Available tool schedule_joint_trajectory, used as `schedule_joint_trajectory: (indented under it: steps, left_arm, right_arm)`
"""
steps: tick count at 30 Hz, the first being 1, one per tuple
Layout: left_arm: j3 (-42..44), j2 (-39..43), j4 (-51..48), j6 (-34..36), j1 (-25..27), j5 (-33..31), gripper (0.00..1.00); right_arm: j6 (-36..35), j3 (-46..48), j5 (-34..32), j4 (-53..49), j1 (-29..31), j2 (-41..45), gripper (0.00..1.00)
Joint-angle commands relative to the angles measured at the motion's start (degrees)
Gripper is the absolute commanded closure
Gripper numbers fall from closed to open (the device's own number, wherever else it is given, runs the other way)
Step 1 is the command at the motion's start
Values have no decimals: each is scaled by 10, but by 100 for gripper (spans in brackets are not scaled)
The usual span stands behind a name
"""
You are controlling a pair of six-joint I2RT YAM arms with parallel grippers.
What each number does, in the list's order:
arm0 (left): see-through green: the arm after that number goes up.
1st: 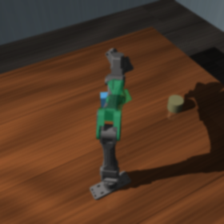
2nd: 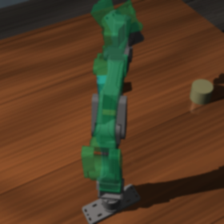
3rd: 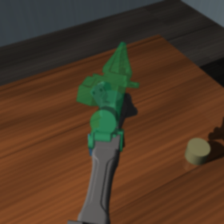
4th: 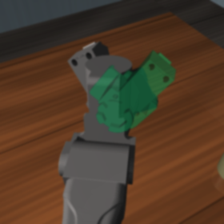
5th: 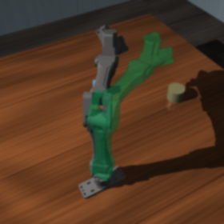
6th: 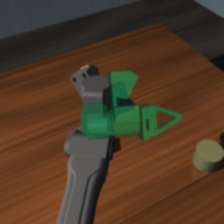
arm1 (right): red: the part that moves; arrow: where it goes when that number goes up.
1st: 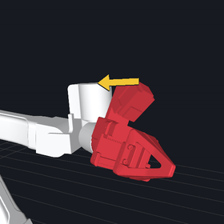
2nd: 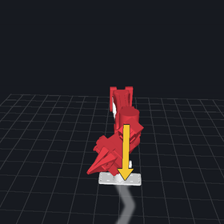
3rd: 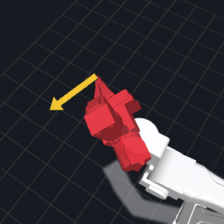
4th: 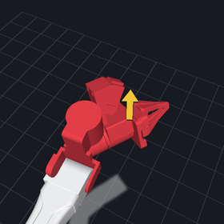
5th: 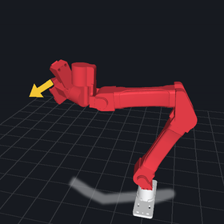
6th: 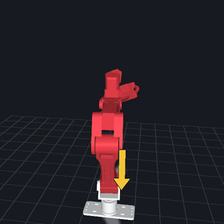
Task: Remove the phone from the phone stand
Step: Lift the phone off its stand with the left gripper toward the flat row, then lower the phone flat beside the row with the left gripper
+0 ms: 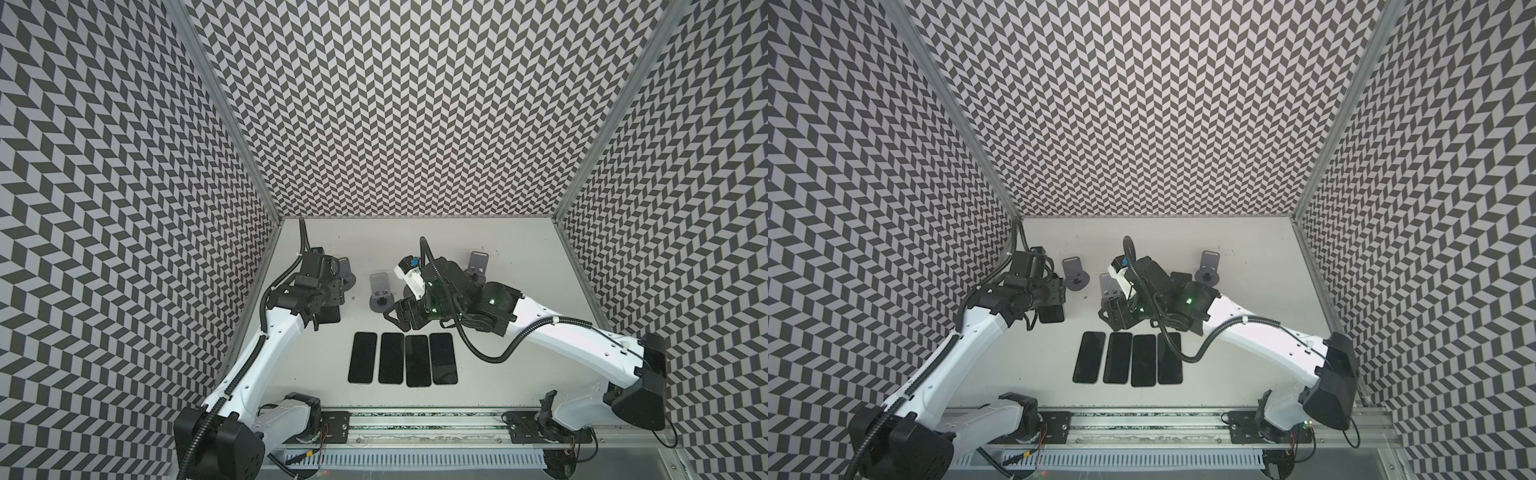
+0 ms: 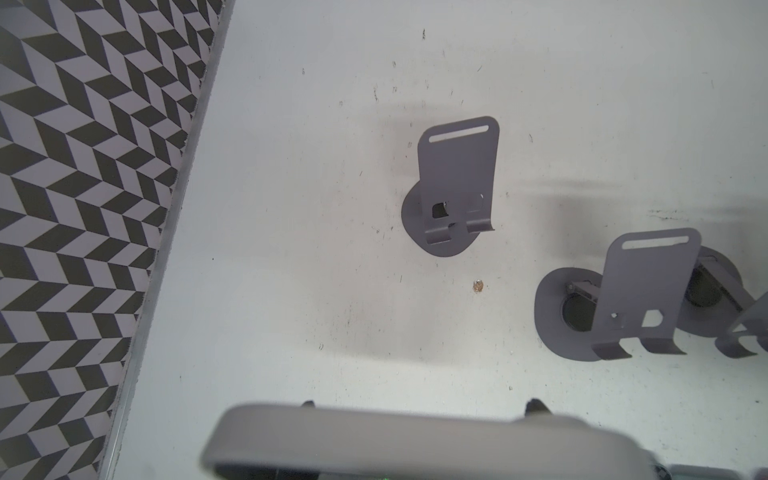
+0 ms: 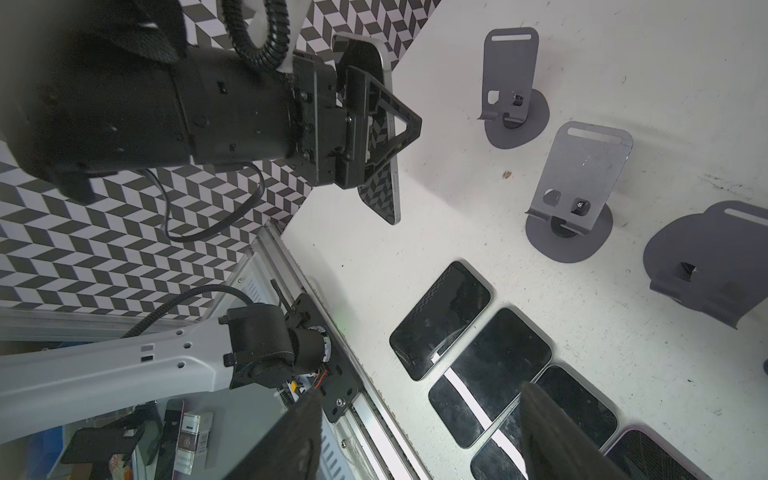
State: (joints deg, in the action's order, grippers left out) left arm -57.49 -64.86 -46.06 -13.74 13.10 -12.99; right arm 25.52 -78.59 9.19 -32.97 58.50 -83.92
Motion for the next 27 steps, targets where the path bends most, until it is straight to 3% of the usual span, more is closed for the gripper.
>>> schedule_joint_trajectory:
  steps: [1,18,27]
  left_arm:
    - [-34,-10,-18,19,1,7,33]
    - [-83,-77,-57,81,28,2,32]
    - [-141,-118,-123,33,67,24,32]
  right_arm:
    - [-6,-12,-8,19,5,16,28]
    - [0,21,0,41,9,29,28]
    - [7,44,6,57,10,37,28]
